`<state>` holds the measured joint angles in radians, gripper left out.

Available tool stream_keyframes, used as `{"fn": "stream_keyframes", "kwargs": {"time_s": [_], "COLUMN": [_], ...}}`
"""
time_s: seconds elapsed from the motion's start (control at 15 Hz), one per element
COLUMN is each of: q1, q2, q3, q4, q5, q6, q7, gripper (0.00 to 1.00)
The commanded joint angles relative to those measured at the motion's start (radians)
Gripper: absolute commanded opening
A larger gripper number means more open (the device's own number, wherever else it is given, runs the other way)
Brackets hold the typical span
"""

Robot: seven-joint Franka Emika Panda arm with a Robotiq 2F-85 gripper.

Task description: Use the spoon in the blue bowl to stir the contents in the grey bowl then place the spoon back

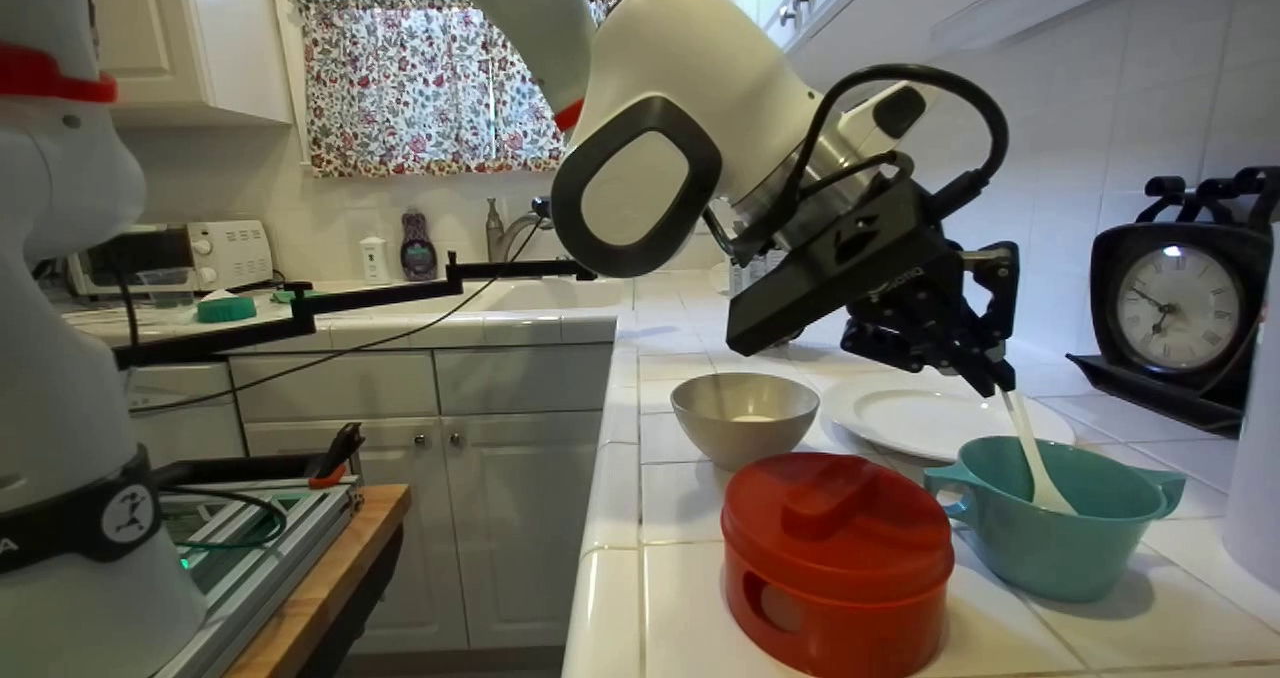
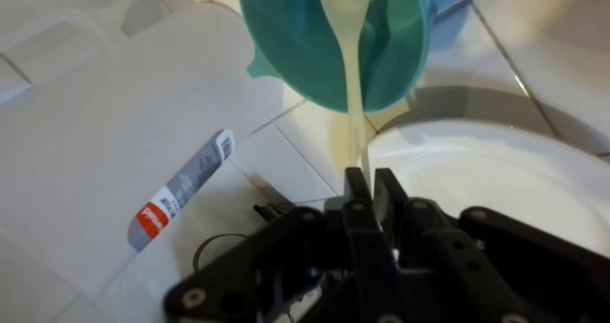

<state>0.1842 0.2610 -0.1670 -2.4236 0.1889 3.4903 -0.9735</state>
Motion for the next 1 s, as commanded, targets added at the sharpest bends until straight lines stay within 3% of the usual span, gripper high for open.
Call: {"fn": "stream_keyframes", "kwargs": {"time_s": [0.0,0.53,0.6,0.67,0.93], "q1": [0.019,0.027,0.036,0.048,0.147], "q2": [0.002,-0.002,-0.007,-0.008,0.024], "q3": [-0.015,-0.02,-0.029,-0.042,-0.148], "q4": [-0.008,-0.007,-0.01,-0.011,-0.01], "q5": [0.001,-0.002,0.008,0.018,0.112], "q6": [0.057,0.061,0.053,0.055,0.12], "q7": [-0.029,-0.037,-0.047,-0.063,-0.146], "gripper": [0.02,0.0,0.25,0.26,0.55]}}
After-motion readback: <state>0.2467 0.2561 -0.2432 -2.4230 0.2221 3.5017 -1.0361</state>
